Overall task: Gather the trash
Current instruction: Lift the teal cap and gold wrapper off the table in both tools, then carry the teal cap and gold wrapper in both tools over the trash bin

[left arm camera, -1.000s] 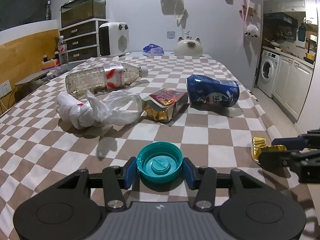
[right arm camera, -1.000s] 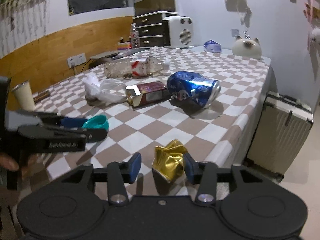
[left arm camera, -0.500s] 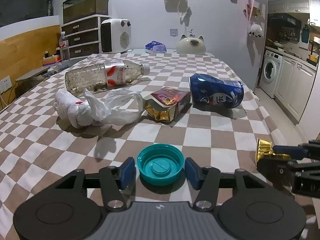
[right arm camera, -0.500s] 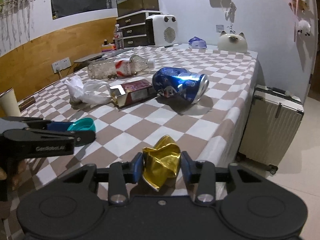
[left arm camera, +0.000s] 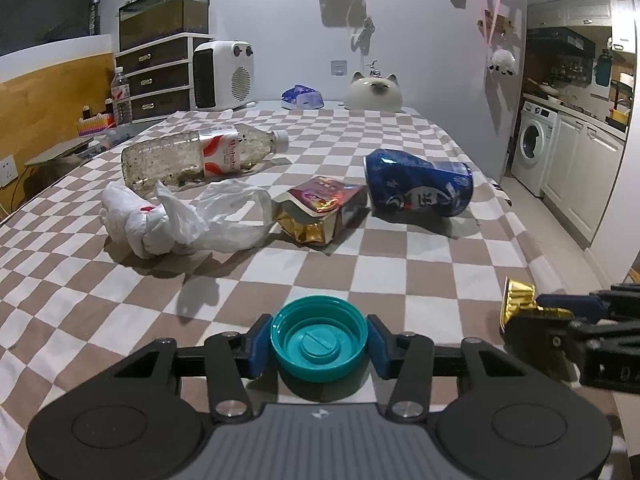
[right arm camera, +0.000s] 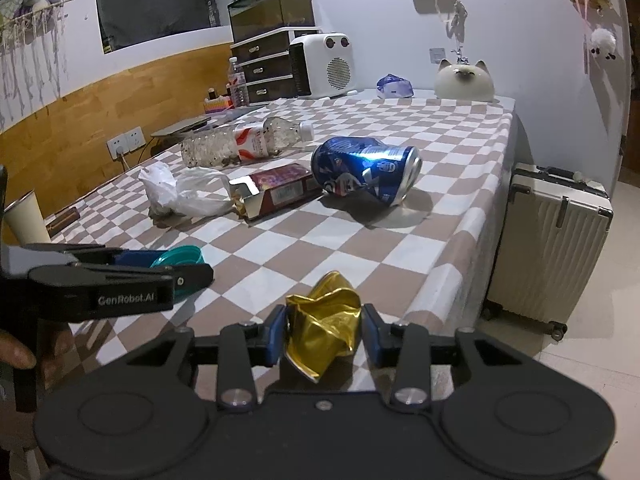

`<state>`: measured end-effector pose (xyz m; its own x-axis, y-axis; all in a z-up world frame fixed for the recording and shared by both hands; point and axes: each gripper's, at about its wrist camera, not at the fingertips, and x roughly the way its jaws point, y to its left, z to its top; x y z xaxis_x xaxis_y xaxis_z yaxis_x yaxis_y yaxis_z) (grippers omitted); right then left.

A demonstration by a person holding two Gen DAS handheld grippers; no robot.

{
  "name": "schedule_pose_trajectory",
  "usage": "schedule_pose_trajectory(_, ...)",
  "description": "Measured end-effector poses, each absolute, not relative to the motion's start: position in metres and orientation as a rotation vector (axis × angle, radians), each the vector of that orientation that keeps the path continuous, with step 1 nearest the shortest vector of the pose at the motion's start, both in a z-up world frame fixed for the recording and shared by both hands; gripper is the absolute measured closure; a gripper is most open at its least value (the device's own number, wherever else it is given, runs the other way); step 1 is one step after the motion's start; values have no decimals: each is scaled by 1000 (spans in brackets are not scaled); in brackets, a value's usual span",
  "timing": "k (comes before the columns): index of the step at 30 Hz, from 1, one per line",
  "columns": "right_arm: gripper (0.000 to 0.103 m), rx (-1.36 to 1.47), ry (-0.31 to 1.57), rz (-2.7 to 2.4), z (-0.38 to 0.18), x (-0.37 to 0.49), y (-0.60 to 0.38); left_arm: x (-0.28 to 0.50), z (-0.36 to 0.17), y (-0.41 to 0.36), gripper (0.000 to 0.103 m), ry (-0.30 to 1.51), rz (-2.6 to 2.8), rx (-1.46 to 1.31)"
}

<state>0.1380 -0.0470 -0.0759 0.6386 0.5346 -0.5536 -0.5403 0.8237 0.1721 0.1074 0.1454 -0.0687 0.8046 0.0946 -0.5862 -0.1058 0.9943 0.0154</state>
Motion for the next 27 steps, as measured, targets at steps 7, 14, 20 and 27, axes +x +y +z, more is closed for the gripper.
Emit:
schedule_pose_trajectory(7, 63, 11, 614, 591, -70, 135, -57, 94, -59, 137, 53, 601, 101, -21)
schedule_pose_trajectory(14, 63, 49, 588, 529, -59, 129, -84, 91, -40, 115, 53, 557, 80, -15)
schedule_pose_trajectory(20, 63, 78, 561, 468, -55, 122, -124, 94, -35, 74, 53, 544, 27, 5)
schedule_pose_trajectory(27, 63, 103, 545, 381, -57, 112, -178, 94, -37, 20, 53, 542, -50, 16)
